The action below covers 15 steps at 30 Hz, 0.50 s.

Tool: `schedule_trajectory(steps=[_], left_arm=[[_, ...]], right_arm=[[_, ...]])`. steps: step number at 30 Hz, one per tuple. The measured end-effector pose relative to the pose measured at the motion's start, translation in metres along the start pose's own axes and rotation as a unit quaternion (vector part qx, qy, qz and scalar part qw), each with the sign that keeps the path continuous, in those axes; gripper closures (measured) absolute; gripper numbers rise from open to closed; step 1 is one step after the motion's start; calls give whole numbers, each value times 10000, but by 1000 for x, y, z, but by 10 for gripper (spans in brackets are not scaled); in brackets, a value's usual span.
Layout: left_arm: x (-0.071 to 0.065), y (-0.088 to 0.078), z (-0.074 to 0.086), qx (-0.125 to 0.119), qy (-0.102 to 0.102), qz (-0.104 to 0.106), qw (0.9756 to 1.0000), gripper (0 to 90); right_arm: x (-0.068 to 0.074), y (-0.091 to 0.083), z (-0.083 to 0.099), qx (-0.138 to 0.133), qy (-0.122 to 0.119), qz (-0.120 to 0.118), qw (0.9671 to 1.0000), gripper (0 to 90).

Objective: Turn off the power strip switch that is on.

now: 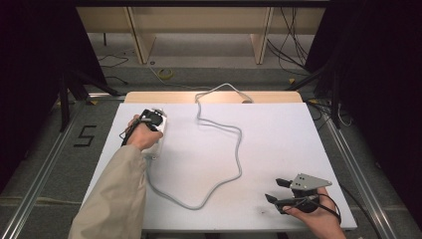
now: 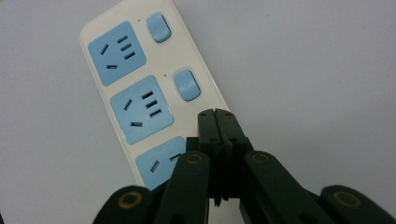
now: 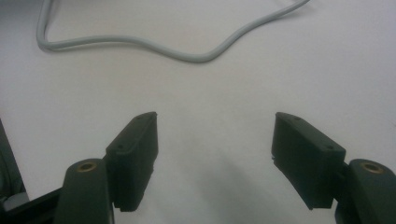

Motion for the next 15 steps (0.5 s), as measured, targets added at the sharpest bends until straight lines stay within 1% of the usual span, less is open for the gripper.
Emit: schedule_trajectory(steps=[1,8,9,10,15], left_arm=[[-1,0,0,-20,-32,2,10000,896],[-1,1,0,-7,-35,14,10000,896],[-1,1,0,14,-11,9,10000,896],[-1,2,0,-3,-39,5,10000,896],[-2,2,0,7,-46,11,10000,896]], right_arm=[[0,0,0,1,-1,-1,10000,325],[0,0,0,-5,7,4,10000,325],[0,0,0,-5,8,4,10000,325],[0,0,0,-3,5,3,10000,325],[0,0,0,2,0,4,10000,325]])
Point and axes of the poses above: each handheld gripper's, and its own axes: y roughly forward along the jaws, z roughly out of its underside, x roughly to its left, the point moved 1 cm from there along y, roughly forward along the jaws, and after that the axes turned 9 degrees about -z, right-handed, at the moved point
